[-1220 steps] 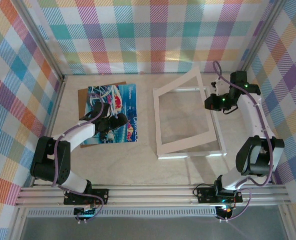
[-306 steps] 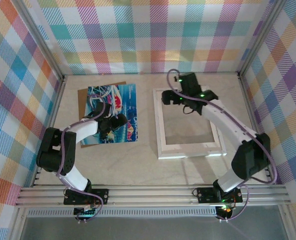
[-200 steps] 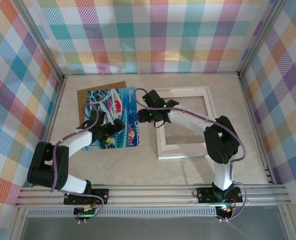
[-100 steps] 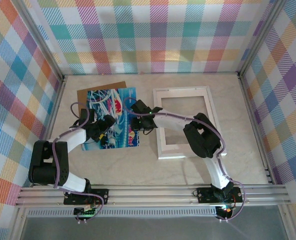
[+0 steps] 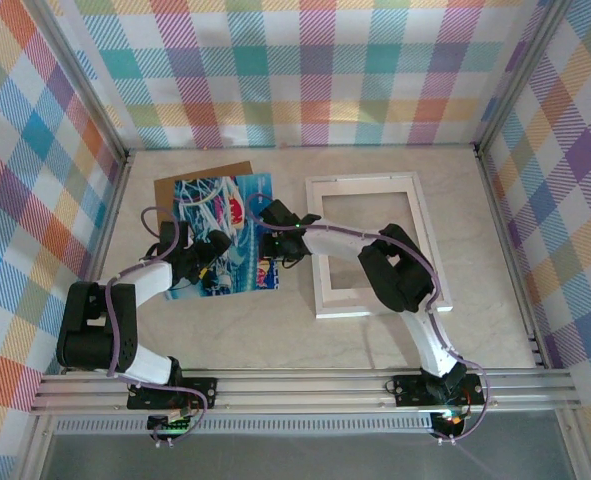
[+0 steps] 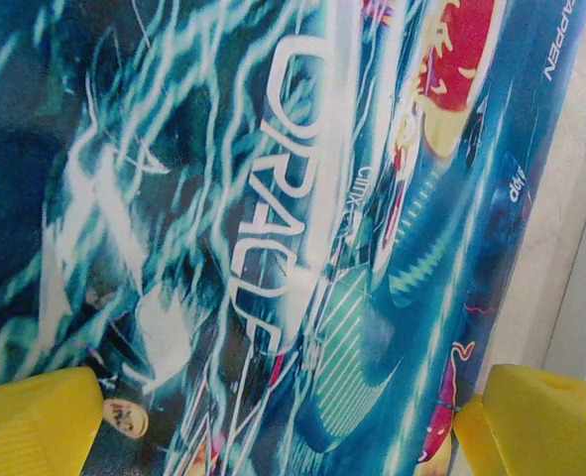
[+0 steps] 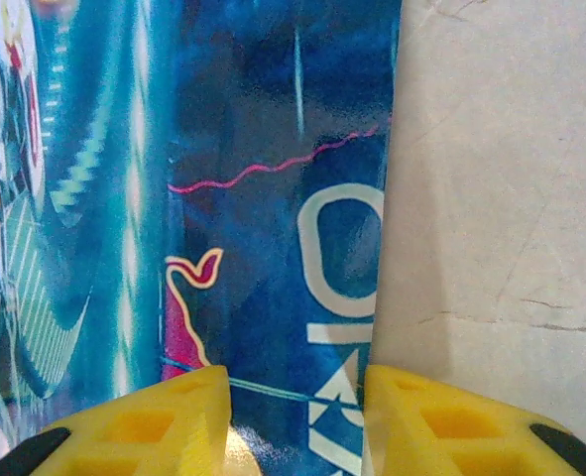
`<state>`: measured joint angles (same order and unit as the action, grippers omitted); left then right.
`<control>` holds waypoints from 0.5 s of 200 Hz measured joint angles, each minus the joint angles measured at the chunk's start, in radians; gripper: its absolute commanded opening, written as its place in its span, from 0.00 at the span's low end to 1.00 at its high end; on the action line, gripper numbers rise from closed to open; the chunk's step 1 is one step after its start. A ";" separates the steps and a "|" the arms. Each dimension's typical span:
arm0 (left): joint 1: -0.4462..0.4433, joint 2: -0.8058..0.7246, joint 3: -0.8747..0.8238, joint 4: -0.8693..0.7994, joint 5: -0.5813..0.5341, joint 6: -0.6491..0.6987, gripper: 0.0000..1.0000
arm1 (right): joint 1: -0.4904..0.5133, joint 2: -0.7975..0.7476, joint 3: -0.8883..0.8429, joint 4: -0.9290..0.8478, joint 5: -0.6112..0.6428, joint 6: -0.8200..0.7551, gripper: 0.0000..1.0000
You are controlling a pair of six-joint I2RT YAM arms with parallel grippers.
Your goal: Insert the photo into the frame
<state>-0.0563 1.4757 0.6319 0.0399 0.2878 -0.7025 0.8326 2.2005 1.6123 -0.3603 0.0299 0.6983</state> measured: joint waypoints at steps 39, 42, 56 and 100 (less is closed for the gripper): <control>0.000 -0.001 -0.008 0.019 0.003 0.000 1.00 | -0.001 -0.020 -0.045 0.066 -0.010 0.014 0.44; 0.000 -0.002 -0.008 0.019 0.003 0.000 1.00 | -0.001 -0.024 -0.053 0.076 -0.010 0.017 0.44; 0.000 -0.002 -0.008 0.019 0.003 0.000 1.00 | -0.001 -0.048 -0.099 0.133 -0.020 0.020 0.46; 0.000 -0.002 -0.009 0.023 0.005 0.000 1.00 | 0.002 -0.130 -0.195 0.334 -0.097 0.022 0.55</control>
<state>-0.0563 1.4742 0.6231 0.0624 0.2932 -0.7021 0.8345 2.0705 1.4170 -0.0265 -0.0673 0.7200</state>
